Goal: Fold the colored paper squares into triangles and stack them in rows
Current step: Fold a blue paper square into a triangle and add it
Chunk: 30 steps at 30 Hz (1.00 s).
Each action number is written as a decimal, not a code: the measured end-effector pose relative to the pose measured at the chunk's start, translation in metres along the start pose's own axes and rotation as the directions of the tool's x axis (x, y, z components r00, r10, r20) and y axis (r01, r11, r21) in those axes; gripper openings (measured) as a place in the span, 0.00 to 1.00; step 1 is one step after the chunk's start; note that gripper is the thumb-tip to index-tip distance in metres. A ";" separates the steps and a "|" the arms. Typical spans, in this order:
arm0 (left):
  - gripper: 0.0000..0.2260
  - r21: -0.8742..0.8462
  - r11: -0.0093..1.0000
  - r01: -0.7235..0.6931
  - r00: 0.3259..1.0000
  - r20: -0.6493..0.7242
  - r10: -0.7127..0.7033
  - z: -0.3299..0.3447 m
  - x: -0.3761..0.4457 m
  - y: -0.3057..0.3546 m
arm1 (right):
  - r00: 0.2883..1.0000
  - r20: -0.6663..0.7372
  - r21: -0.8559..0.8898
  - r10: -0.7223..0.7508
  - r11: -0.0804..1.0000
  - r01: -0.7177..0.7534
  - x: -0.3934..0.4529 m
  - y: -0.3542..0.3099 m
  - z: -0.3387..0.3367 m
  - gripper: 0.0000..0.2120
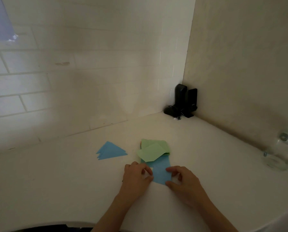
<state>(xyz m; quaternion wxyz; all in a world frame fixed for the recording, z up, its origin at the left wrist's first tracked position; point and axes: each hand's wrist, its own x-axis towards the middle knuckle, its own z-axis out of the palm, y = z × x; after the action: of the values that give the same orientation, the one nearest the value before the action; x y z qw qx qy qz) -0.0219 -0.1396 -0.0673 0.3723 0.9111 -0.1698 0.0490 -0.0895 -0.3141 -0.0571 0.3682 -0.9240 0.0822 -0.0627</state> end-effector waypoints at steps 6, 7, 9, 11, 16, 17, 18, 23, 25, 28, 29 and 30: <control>0.08 0.099 0.964 -0.245 0.963 -0.089 0.254 0.011 -0.013 0.007 | 0.998 -0.051 0.133 0.033 0.991 -0.026 -0.003 0.001 -0.005 0.14; 0.12 0.088 0.952 -0.293 0.949 -0.097 0.301 0.015 -0.019 0.013 | 0.997 -0.079 0.124 0.027 0.992 -0.017 -0.006 0.001 -0.005 0.14; 0.21 0.094 0.938 -0.333 0.940 -0.046 0.338 0.023 -0.030 0.025 | 0.994 -0.109 0.086 0.005 0.996 0.004 -0.012 0.000 -0.004 0.16; 0.26 0.139 0.939 -0.316 0.948 0.004 0.318 0.030 -0.036 0.031 | 0.993 -0.116 0.042 -0.007 0.999 0.011 -0.018 -0.001 -0.003 0.17; 0.14 0.200 0.938 -0.284 0.948 -0.090 0.306 0.034 -0.036 0.028 | 0.996 -0.076 0.048 -0.055 0.997 0.058 -0.028 -0.007 -0.003 0.15; 0.10 0.199 0.937 -0.286 0.946 -0.100 0.309 0.033 -0.035 0.026 | 0.993 -0.083 0.061 -0.079 0.995 0.084 -0.029 -0.009 -0.004 0.16; 0.06 0.197 0.937 -0.289 0.944 -0.101 0.313 0.031 -0.036 0.026 | 0.990 -0.097 0.066 -0.105 0.992 0.111 -0.029 -0.009 -0.004 0.17; 0.05 0.169 0.931 -0.324 0.934 -0.098 0.343 0.022 -0.033 0.012 | 0.987 -0.069 -0.179 -0.145 0.975 0.131 -0.020 0.000 -0.003 0.19; 0.08 0.194 0.924 -0.331 0.926 -0.124 0.358 0.016 -0.031 0.005 | 0.989 -0.043 -0.249 -0.138 0.961 0.124 -0.016 -0.002 0.000 0.13; 0.02 0.205 0.938 -0.279 0.936 -0.158 0.313 0.004 -0.029 -0.003 | 0.990 -0.032 -0.257 -0.135 0.959 0.122 -0.012 -0.008 0.004 0.09; 0.01 0.199 0.947 -0.253 0.943 -0.166 0.287 0.001 -0.028 -0.007 | 0.991 -0.046 -0.235 -0.129 0.965 0.114 -0.010 -0.008 0.006 0.09; 0.02 0.186 0.958 -0.218 0.953 -0.171 0.250 -0.002 -0.027 -0.009 | 0.991 -0.057 -0.217 -0.119 0.971 0.104 -0.009 -0.008 0.007 0.09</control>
<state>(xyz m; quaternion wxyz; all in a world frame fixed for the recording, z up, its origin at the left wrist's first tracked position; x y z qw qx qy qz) -0.0441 -0.1250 -0.0778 0.3019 0.9030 -0.2355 0.1948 -0.0965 -0.3015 -0.0573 0.2598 -0.9585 0.0494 -0.1064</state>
